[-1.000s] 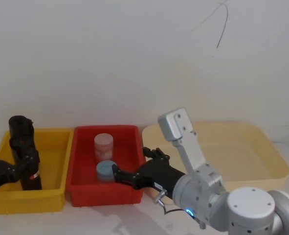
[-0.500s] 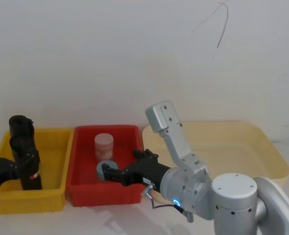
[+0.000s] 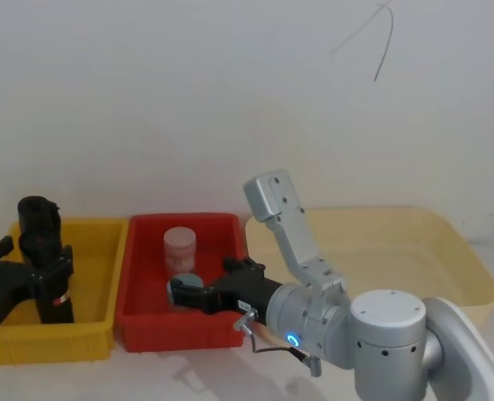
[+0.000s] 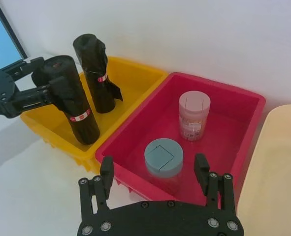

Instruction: Pick up the garbage bag with the one hand and transfer it to the other hand.

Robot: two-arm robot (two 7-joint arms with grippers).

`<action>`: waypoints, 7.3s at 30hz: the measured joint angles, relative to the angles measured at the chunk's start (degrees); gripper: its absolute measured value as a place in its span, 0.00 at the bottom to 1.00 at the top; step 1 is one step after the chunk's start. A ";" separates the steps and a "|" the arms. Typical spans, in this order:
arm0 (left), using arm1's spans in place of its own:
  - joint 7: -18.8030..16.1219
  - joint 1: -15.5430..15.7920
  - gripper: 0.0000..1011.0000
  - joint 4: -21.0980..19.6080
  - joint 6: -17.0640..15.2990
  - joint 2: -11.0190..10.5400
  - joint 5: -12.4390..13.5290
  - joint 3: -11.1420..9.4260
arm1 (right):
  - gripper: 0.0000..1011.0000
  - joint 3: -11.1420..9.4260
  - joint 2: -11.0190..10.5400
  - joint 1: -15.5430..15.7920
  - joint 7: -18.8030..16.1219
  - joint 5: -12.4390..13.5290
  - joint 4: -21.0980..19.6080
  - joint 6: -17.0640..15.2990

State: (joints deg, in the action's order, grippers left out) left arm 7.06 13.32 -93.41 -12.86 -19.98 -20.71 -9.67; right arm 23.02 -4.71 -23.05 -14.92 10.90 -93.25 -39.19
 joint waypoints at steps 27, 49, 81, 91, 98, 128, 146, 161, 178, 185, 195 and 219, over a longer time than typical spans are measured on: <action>1.11 3.62 0.99 5.64 -1.84 1.05 1.54 -0.68 | 0.99 -0.18 2.62 -2.53 0.33 0.23 5.43 1.09; 1.28 4.17 0.99 6.58 -1.97 1.19 1.91 -0.82 | 0.99 0.40 5.36 -5.84 1.07 -0.61 13.58 3.74; 1.29 4.27 0.99 6.73 -1.97 1.19 1.97 -0.82 | 0.99 0.60 5.05 -6.99 0.39 -3.60 19.97 8.22; 1.28 4.27 0.99 6.73 -1.97 1.19 1.97 -0.81 | 0.99 -0.08 5.99 -6.55 0.40 -3.06 20.07 6.46; 1.28 4.27 0.99 6.72 -1.97 1.19 1.97 -0.82 | 0.99 -0.31 6.65 -6.47 0.70 -2.86 20.40 6.05; 1.28 4.27 0.73 6.72 -1.97 1.19 1.96 -0.81 | 0.70 -0.97 8.40 -7.02 2.17 -3.31 22.77 8.85; 1.28 4.27 0.51 6.72 -1.97 1.19 1.96 -0.82 | 0.66 -1.06 8.55 -7.09 2.30 -3.40 23.00 9.17; 3.13 7.18 0.51 7.15 -1.66 1.22 2.99 -2.16 | 0.66 -1.51 8.04 -6.84 1.96 -3.15 20.70 9.85; 11.96 20.29 0.51 9.54 0.17 2.40 4.72 -7.72 | 0.66 -5.03 6.02 -6.86 0.95 -0.66 9.47 12.75; 16.66 26.98 0.51 14.72 3.10 4.03 4.64 -10.13 | 0.66 -6.96 4.55 -7.64 2.65 -0.99 5.84 14.37; 26.23 37.98 0.51 30.59 11.43 8.38 2.75 -13.25 | 0.66 -9.41 2.07 -7.66 5.80 -3.37 2.70 15.70; 47.61 61.20 0.51 78.64 32.26 20.79 -9.82 -20.39 | 0.66 -11.94 -4.11 -1.44 8.91 -9.04 0.06 10.44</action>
State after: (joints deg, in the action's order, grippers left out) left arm 54.67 74.52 -14.77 19.40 0.81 -30.52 -30.06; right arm 11.08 -8.83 -24.49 -6.01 1.86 -93.18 -28.76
